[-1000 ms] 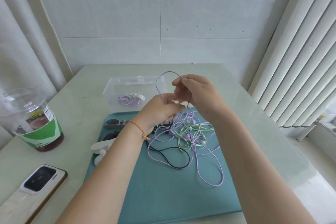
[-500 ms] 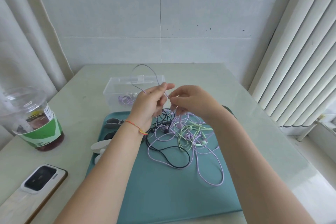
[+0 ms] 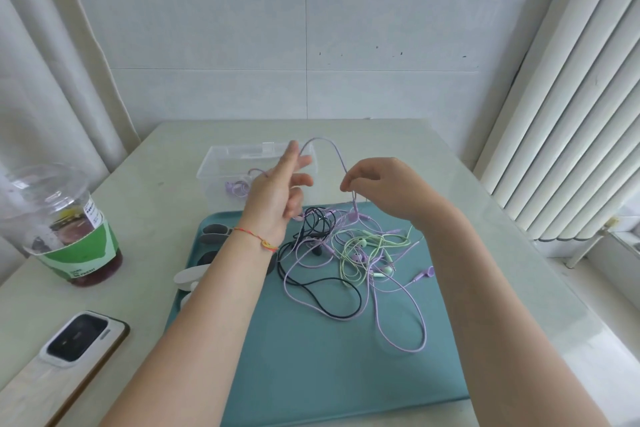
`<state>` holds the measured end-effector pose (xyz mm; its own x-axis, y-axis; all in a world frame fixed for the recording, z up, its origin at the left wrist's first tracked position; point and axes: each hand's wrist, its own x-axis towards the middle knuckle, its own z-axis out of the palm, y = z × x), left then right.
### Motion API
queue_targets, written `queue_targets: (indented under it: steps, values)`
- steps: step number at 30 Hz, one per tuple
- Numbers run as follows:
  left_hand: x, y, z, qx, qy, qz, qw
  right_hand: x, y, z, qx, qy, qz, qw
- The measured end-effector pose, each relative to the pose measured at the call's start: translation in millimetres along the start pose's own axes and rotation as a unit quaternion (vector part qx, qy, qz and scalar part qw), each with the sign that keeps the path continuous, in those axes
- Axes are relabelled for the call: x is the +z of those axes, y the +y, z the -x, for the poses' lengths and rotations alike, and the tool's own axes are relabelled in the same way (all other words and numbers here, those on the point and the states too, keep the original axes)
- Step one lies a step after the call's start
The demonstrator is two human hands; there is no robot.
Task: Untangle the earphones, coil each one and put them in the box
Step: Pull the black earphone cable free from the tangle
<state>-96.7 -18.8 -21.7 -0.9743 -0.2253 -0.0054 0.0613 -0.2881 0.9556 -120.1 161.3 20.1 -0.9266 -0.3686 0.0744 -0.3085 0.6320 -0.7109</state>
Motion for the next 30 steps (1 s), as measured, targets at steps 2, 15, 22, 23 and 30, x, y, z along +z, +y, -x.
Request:
queue_targets:
  steps: [2, 15, 22, 23, 30]
  values:
    - [4, -1, 5, 0.001, -0.088, -0.048, 0.995, 2, -3, 0, -0.013, 0.004, -0.017, 1.000]
    - [14, -1, 12, 0.073, -0.072, -0.119, 0.988, 8, -10, 4, -0.014, -0.066, -0.037, 0.997]
    - [-3, -4, -6, 0.120, 0.115, -0.103, 0.981, 7, -2, 0, -0.009, -0.058, 0.000, 0.998]
    - [-8, -4, -8, 0.128, 0.159, -0.095, 0.974, 5, 1, -1, -0.005, -0.057, 0.008, 0.998]
    - [-15, -5, -11, 0.153, 0.293, -0.169, 0.929, -6, 17, -4, 0.028, -0.030, 0.031, 0.999]
